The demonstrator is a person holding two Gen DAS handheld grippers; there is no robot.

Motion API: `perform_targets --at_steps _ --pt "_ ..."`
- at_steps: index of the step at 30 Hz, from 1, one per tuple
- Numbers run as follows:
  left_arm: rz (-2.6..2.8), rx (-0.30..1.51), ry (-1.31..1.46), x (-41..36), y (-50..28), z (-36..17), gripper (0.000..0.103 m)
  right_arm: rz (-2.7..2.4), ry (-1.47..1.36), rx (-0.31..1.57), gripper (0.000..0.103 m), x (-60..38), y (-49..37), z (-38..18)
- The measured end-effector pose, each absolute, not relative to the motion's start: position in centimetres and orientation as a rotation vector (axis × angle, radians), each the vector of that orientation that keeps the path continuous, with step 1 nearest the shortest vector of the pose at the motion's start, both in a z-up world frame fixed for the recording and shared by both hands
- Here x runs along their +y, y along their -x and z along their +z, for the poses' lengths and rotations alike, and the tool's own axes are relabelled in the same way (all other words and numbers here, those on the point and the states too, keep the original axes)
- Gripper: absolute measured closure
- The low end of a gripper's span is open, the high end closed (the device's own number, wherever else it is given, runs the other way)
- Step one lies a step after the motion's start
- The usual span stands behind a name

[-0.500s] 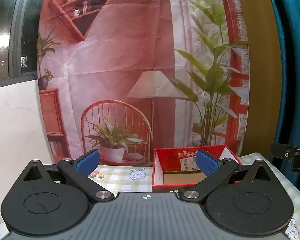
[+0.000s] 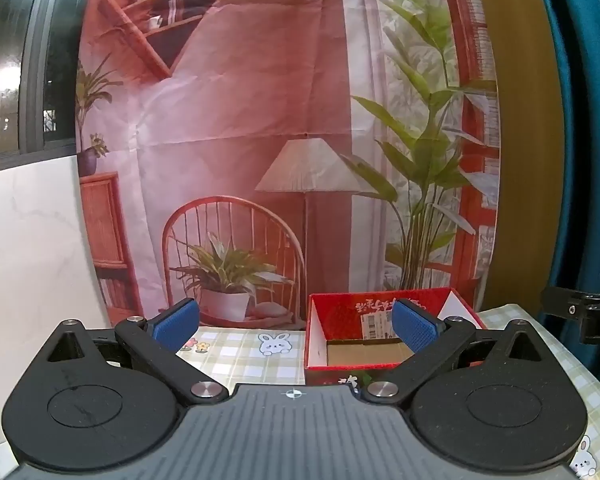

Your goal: Organize soft objects

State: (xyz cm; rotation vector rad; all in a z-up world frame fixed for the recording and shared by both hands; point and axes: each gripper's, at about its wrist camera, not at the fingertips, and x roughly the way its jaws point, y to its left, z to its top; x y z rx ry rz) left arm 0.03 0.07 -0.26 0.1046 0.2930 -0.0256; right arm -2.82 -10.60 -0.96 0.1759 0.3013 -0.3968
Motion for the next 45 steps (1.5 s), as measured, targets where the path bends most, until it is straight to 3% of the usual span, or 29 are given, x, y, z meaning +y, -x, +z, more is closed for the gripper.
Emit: perform_targets --at_steps 45 --pt "-0.042 0.312 -0.096 0.14 0.06 -0.34 0.0 -0.4 -0.177 0.3 0.0 -11.26 3.0 -1.22"
